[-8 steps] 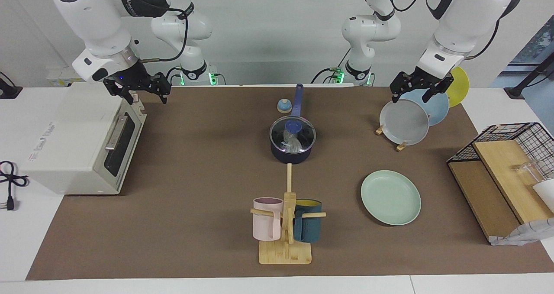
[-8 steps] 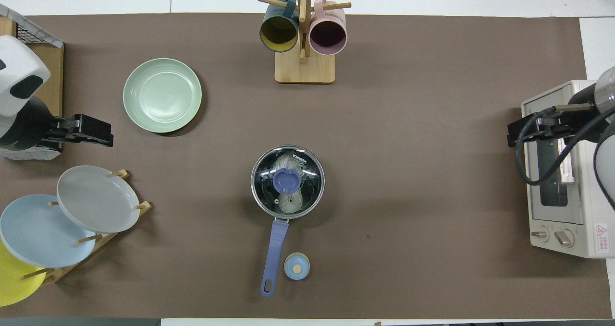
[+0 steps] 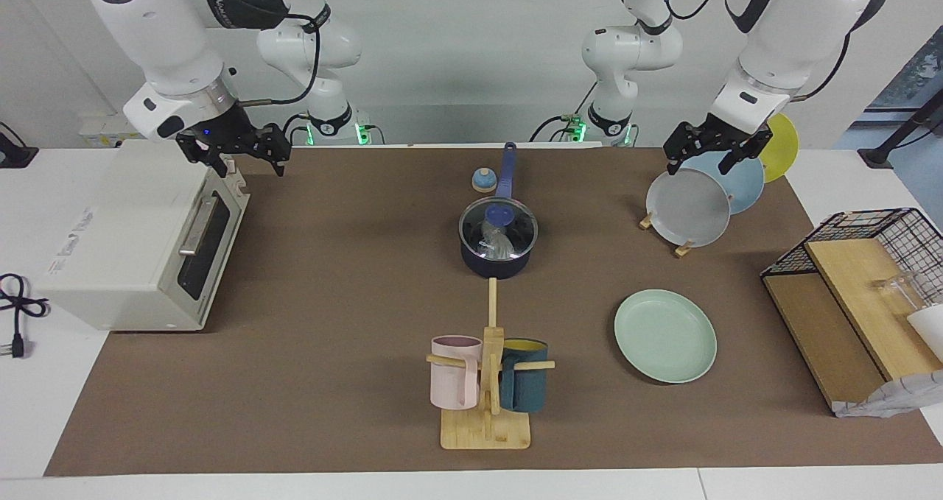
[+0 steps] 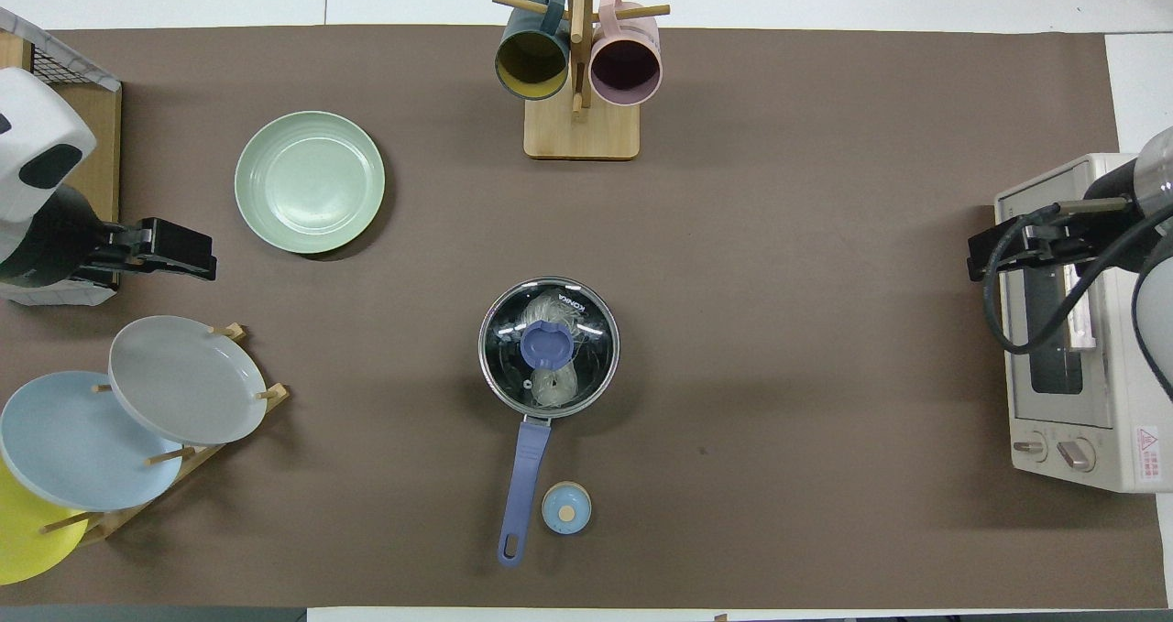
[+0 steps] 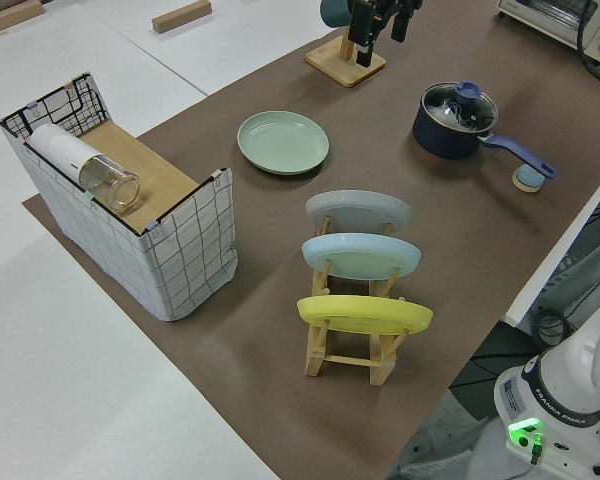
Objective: Transfer vermicelli from pot to plate
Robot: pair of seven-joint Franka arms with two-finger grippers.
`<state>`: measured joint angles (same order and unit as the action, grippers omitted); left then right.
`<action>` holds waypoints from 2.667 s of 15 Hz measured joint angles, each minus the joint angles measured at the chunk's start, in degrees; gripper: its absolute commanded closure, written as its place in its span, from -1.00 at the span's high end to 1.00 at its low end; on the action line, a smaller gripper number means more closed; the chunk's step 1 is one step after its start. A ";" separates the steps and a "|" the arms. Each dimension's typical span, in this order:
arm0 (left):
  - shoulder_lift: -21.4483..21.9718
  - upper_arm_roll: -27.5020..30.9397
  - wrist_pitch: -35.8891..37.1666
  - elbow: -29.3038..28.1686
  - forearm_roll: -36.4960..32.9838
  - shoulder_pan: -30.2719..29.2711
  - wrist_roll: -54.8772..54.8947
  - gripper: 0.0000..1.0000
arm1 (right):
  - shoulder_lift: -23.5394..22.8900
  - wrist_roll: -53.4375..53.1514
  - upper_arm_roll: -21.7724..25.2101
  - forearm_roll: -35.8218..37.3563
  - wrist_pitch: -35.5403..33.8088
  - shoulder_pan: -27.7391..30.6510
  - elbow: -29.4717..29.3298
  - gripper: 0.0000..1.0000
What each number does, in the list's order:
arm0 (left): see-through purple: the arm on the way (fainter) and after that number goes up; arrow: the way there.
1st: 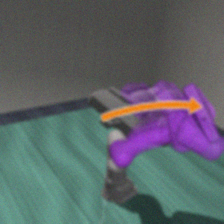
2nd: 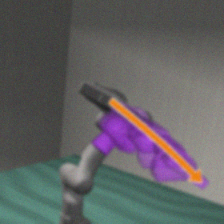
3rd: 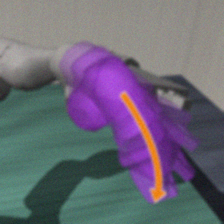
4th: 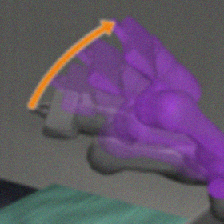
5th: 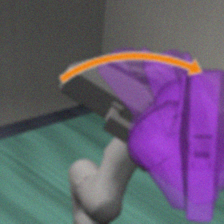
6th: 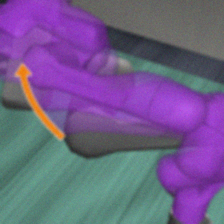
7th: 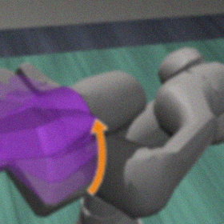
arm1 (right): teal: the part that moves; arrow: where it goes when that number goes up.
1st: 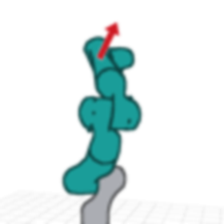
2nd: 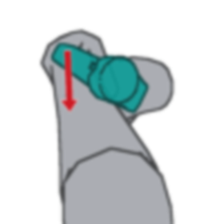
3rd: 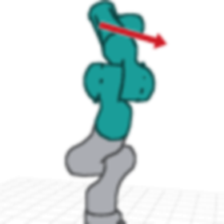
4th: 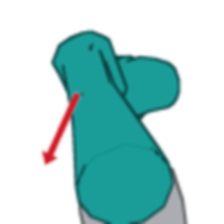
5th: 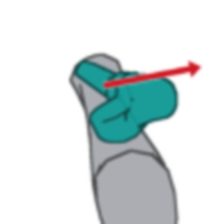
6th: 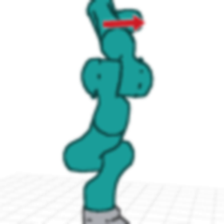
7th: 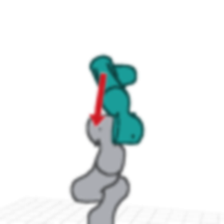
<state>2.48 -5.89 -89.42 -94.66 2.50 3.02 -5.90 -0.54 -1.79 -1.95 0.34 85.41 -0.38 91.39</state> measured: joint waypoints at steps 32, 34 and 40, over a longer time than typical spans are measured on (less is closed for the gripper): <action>0.00 -0.01 0.00 0.00 0.00 -0.01 0.00 1.00 | -23.28 -46.02 -1.24 -0.63 16.59 -37.31 -10.57 1.00; 0.00 -0.01 0.00 0.00 0.00 -0.01 0.00 1.00 | -23.37 -46.49 -1.24 -0.63 18.39 -38.16 -9.21 1.00; 0.00 -0.01 0.04 0.00 0.00 -0.01 0.00 1.00 | -23.43 -46.52 -1.25 -0.63 22.69 -39.37 -4.93 1.00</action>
<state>2.48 -5.89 -89.37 -94.66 2.50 3.00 -5.90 -23.97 -48.31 -3.20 -0.29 108.10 -39.75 86.46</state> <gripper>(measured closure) 0.000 0.000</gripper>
